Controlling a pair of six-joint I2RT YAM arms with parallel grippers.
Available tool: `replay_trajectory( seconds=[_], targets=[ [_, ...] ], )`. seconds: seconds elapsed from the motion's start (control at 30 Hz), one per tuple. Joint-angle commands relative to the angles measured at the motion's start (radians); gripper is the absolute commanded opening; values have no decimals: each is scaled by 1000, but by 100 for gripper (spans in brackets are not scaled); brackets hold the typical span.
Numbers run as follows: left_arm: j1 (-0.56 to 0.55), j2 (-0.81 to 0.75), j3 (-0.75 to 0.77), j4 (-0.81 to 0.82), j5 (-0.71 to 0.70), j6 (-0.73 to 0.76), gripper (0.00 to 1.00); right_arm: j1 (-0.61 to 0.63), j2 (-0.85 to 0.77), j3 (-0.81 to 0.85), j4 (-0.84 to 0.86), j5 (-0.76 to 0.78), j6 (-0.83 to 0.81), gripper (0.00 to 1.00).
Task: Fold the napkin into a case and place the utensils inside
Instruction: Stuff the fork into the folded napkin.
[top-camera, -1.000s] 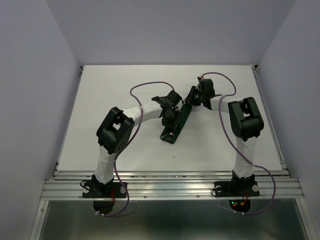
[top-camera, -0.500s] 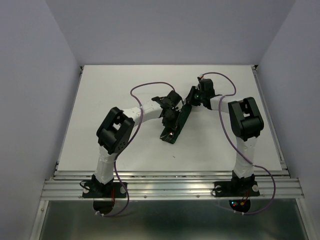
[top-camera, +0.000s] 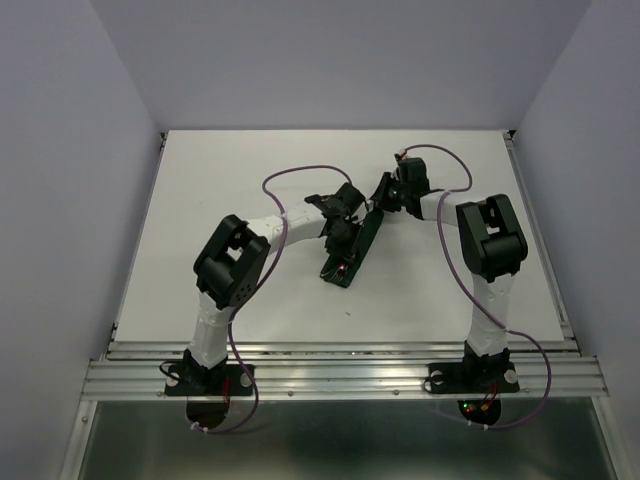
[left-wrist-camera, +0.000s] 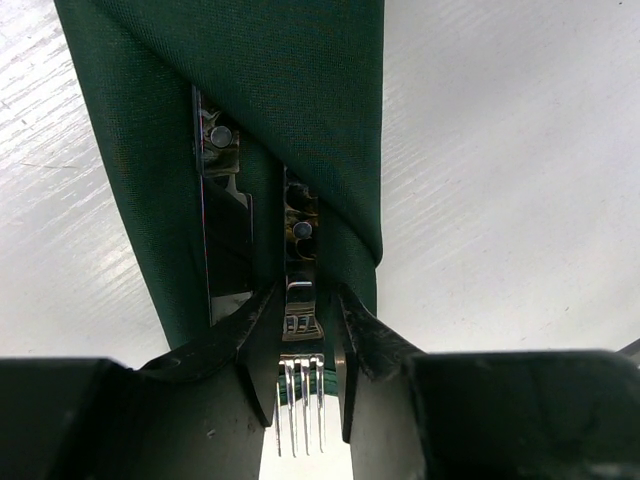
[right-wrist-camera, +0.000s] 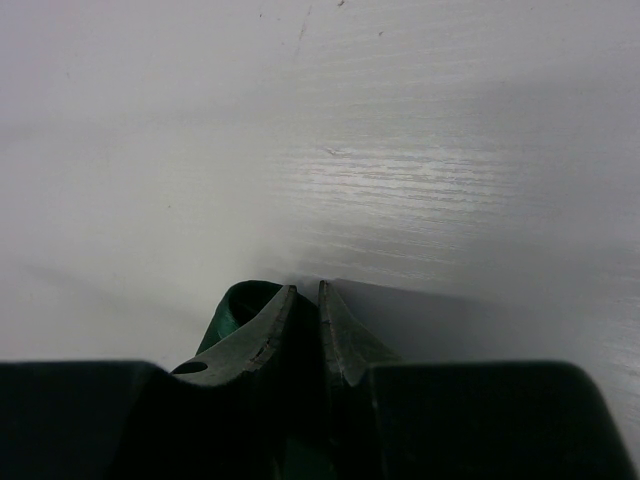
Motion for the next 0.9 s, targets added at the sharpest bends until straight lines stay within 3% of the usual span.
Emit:
replay_trajectory(
  seconds=[0.0, 0.23, 0.87],
  targets=[
    [-10, -27, -12, -10, 7, 15, 35, 23, 9, -14, -72, 18, -8, 21],
    [-13, -18, 2, -15, -7, 14, 23, 23, 4, -19, -73, 19, -8, 21],
    [-15, 37, 102, -27, -1, 15, 22, 23, -14, -28, -78, 25, -11, 21]
  ],
)
